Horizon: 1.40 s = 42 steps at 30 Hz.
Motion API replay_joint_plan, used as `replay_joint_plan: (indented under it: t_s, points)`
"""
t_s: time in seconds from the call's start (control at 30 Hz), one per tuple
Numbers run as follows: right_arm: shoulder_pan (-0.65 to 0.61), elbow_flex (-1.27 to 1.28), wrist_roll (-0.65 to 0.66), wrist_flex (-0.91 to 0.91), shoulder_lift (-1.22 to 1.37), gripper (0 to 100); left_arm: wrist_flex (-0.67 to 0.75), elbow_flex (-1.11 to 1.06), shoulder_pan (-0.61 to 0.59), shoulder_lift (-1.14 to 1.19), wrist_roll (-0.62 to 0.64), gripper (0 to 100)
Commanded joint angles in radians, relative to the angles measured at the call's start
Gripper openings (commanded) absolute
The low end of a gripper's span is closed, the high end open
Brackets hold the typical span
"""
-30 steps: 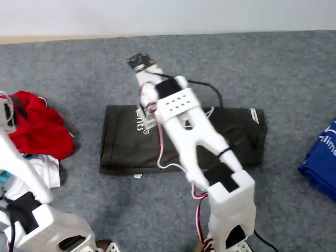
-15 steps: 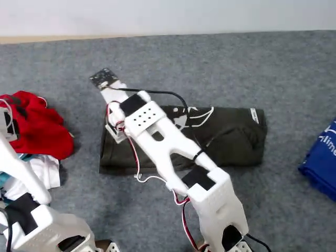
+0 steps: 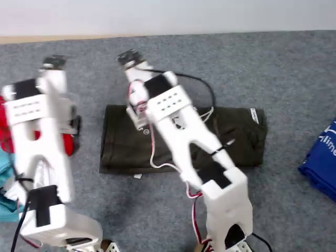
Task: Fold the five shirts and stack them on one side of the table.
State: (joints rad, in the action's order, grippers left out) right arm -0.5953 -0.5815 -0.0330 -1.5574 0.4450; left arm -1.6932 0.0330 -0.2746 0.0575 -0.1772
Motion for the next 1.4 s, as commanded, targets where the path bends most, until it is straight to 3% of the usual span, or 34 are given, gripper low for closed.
replay_joint_plan:
  t_s: [0.0,0.27,0.57,0.77,0.97,1.27,1.37]
  points:
    - [0.090,-0.048,-0.005,-0.076,-0.127,11.6,0.107,-0.074,0.086,-0.040,0.038,16]
    - [0.318,-0.048,-0.003,-0.228,-0.283,11.6,0.192,-0.113,0.133,0.081,-0.020,23]
    - [0.582,-0.043,-0.002,-0.236,-0.475,11.6,0.322,-0.111,0.150,0.258,-0.025,23]
    - [0.647,-0.043,0.100,-0.236,-0.529,11.6,0.345,-0.044,0.166,0.325,-0.025,23]
    - [0.696,-0.043,0.110,-0.236,-0.533,11.4,0.322,0.076,0.161,0.456,-0.023,23]
    - [0.713,-0.043,0.112,-0.236,-0.533,11.4,0.180,0.295,0.160,0.638,-0.008,22]
    - [0.713,-0.043,0.112,-0.236,-0.533,11.3,0.103,0.390,0.167,0.721,0.000,16]
